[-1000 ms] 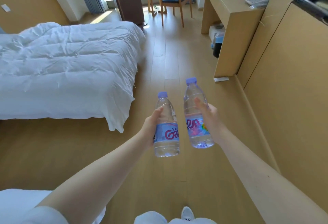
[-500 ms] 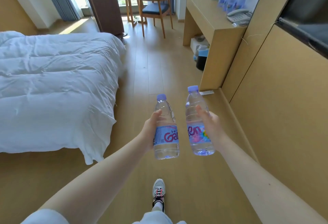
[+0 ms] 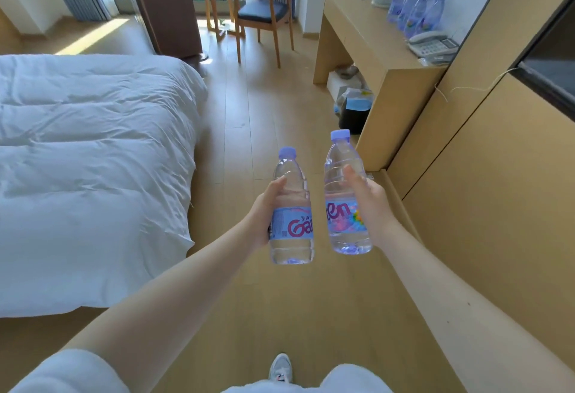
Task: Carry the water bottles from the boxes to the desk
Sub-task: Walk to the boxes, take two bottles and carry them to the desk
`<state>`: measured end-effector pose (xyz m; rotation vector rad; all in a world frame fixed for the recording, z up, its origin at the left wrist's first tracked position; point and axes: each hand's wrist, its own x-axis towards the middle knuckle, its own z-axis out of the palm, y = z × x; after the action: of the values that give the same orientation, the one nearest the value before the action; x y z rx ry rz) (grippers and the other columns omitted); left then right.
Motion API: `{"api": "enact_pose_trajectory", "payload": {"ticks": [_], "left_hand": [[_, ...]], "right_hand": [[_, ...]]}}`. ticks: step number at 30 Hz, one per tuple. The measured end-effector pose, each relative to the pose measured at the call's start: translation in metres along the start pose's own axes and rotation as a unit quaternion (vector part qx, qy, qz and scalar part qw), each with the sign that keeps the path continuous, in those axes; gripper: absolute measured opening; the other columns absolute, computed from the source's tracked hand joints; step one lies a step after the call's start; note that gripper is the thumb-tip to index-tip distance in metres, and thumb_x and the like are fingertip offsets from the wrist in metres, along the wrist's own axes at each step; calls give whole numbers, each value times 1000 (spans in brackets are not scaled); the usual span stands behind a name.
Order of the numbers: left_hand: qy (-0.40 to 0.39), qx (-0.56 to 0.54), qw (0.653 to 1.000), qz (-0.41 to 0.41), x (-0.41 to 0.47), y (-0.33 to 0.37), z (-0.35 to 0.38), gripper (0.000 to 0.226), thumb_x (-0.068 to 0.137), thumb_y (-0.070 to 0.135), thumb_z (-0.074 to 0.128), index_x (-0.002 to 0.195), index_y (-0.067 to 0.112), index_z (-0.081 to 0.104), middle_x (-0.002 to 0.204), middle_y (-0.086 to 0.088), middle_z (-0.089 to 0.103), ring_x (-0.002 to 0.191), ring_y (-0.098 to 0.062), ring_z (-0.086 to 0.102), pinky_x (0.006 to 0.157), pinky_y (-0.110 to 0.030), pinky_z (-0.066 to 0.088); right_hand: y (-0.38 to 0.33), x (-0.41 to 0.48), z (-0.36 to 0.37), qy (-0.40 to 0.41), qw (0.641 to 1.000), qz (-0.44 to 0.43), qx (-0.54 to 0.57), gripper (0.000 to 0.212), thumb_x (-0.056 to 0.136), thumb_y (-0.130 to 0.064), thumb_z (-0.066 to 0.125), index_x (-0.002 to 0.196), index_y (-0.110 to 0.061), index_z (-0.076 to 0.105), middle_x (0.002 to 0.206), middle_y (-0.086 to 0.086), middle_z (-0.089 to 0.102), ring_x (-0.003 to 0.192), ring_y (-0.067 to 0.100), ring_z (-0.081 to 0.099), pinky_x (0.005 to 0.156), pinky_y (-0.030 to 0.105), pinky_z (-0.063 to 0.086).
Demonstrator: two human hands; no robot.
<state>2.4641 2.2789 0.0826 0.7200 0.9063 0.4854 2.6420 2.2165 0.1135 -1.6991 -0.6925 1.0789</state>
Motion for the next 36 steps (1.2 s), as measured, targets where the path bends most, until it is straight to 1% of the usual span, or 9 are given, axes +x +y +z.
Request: {"api": "enact_pose_trajectory", "payload": {"ticks": [4, 11, 14, 19, 23, 25, 29, 32, 36], "left_hand": [[3, 12, 1000, 20, 22, 22, -14, 61, 72, 50, 63, 115, 7, 61, 94, -15, 70, 70, -26, 70, 58, -32, 57], [12, -33, 999, 0, 63, 53, -39, 50, 84, 49, 57, 113, 9, 58, 91, -14, 70, 67, -25, 70, 57, -31, 57], [36, -18, 999, 14, 83, 75, -48, 50, 87, 47, 56, 117, 8, 56, 91, -14, 70, 68, -25, 70, 57, -32, 57], [62, -32, 996, 52, 126, 117, -57, 44, 79, 44, 60, 105, 9, 58, 89, -15, 69, 69, -27, 69, 60, -34, 58], [81, -16, 995, 63, 163, 158, -58, 34, 83, 46, 58, 87, 13, 62, 84, -12, 72, 70, -26, 69, 65, -35, 58], [99, 0, 993, 67, 181, 179, -55, 37, 84, 49, 56, 88, 13, 62, 84, -11, 72, 71, -26, 70, 65, -34, 59], [105, 20, 991, 83, 215, 212, -47, 73, 66, 67, 72, 109, 9, 61, 104, -18, 69, 85, -31, 69, 73, -38, 58], [91, 19, 991, 94, 239, 228, -47, 96, 43, 70, 83, 113, 9, 60, 108, -20, 67, 87, -32, 69, 71, -39, 58], [101, 44, 988, 111, 270, 254, -43, 63, 69, 60, 69, 107, 11, 57, 97, -16, 69, 78, -27, 70, 66, -35, 58]], "right_hand": [[-15, 28, 16, 5, 1000, -2, -4, 99, 51, -81, 61, 116, -6, 61, 121, 16, 63, 108, 32, 62, 96, 45, 48], [-36, 87, 43, -25, 999, -20, -11, 82, 70, -73, 63, 116, -6, 61, 98, 8, 60, 88, 22, 56, 87, 42, 49], [-47, 118, 56, -48, 999, -20, 0, 109, 50, -86, 67, 118, -1, 57, 113, 26, 60, 109, 44, 58, 98, 55, 48], [-68, 188, 74, -102, 994, -37, 13, 120, 47, -88, 67, 123, 4, 50, 124, 30, 51, 115, 50, 49, 94, 67, 41], [-101, 240, 86, -122, 992, -20, 24, 96, 72, -70, 65, 129, 5, 48, 132, 28, 48, 123, 46, 45, 102, 59, 42], [-114, 268, 88, -130, 991, -16, 28, 93, 69, -70, 65, 125, 4, 53, 129, 28, 54, 120, 44, 51, 95, 49, 46], [-138, 315, 88, -146, 988, -25, 43, 104, 57, -73, 62, 123, 7, 54, 130, 29, 53, 119, 47, 51, 99, 56, 43], [-147, 340, 86, -146, 988, -25, 50, 84, 62, -70, 62, 114, -4, 63, 130, 26, 53, 111, 44, 57, 88, 46, 49], [-156, 372, 80, -135, 989, -21, 63, 52, 72, -70, 66, 96, -23, 64, 126, 23, 56, 117, 41, 53, 94, 47, 49]]}}
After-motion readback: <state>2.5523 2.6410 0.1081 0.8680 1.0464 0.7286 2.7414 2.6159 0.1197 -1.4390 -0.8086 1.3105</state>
